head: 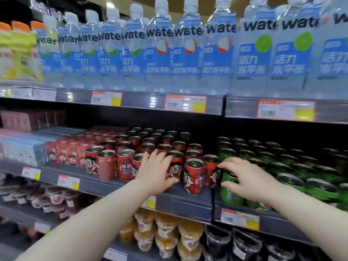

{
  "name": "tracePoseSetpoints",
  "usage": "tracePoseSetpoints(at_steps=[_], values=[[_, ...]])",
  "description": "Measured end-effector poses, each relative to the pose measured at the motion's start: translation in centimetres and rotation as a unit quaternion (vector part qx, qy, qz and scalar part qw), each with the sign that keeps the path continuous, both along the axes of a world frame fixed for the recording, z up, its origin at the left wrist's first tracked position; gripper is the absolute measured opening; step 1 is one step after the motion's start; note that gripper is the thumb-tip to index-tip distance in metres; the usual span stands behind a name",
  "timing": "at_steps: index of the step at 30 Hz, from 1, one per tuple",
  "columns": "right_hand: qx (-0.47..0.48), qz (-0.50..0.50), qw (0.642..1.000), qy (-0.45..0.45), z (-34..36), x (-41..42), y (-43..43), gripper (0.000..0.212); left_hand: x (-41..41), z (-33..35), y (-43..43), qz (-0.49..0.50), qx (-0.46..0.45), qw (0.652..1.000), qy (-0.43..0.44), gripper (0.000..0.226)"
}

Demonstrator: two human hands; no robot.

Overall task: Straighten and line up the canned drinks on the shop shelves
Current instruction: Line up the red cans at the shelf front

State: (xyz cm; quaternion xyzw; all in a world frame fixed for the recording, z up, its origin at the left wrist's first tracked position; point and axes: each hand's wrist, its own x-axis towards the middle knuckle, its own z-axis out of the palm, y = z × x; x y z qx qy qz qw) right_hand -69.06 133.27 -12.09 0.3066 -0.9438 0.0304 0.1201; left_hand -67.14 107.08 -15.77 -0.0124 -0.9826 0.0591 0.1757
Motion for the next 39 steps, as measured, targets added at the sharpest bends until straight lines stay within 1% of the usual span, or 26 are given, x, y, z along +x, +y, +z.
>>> tracePoseSetpoints(at_steps=[3,7,9,12,15,18,22,24,26,29,31,33,35,36,37,39], values=[[0.014,-0.006,1.0,-0.001,-0.6,-1.1,-5.4,0.063,-0.2,0.5,-5.1,0.019,0.001,0.999,-0.034,0.092],[0.069,-0.106,0.992,-0.005,-1.5,-2.4,-10.0,0.081,-0.7,1.1,-10.7,0.016,-0.018,0.997,-0.071,0.099],[0.093,-0.147,0.985,0.019,-2.3,-2.4,-11.1,0.083,-1.0,1.3,-13.1,0.009,-0.025,0.997,-0.076,0.1],[0.087,-0.174,0.98,0.051,-3.0,-2.0,-11.6,0.08,-1.6,1.5,-15.6,-0.013,-0.047,0.996,-0.081,0.1],[0.053,-0.18,0.982,0.019,-3.0,-1.9,-11.9,0.082,-2.0,1.5,-17.2,-0.048,-0.031,0.992,-0.11,0.099],[-0.017,-0.159,0.986,-0.038,-3.3,-1.6,-13.4,0.083,-2.6,1.5,-18.2,-0.093,0.002,0.99,-0.105,0.087],[-0.058,-0.128,0.988,-0.059,-3.1,-1.4,-15.3,0.082,-3.3,1.0,-18.9,-0.128,0.007,0.99,-0.066,0.071],[-0.069,-0.13,0.986,-0.084,-2.3,-1.5,-15.7,0.087,-3.5,1.2,-19.6,-0.155,0.06,0.983,-0.072,0.066],[-0.078,-0.119,0.987,-0.074,-1.1,-1.7,-16.5,0.084,-3.4,1.7,-20.7,-0.178,0.133,0.973,-0.054,0.059],[-0.079,-0.048,0.995,-0.041,0.6,-2.5,-19.5,0.063,-3.0,2.4,-22.8,-0.151,0.139,0.978,0.033,0.05],[-0.071,0.014,0.996,-0.056,1.3,-3.0,-22.2,0.05,-2.6,2.7,-24.5,-0.121,0.169,0.977,0.053,0.054],[-0.069,0.053,0.993,-0.077,1.6,-3.5,-24.8,0.048,-2.3,2.9,-26.2,-0.096,0.205,0.973,0.05,0.049],[-0.054,0.072,0.992,-0.088,1.7,-3.9,-27.2,0.055,-1.9,2.7,-27.7,-0.076,0.218,0.972,0.045,0.045],[-0.035,0.071,0.992,-0.094,1.7,-4.2,-28.2,0.061,-1.6,2.5,-28.2,-0.067,0.221,0.972,0.033,0.048],[-0.012,0.065,0.993,-0.1,1.7,-4.4,-29.2,0.068,-1.2,2.3,-28.5,-0.06,0.223,0.973,0.011,0.057],[0.019,0.043,0.992,-0.12,1.3,-4.9,-30.6,0.082,-0.6,1.9,-28.6,-0.059,0.22,0.973,-0.046,0.094]])
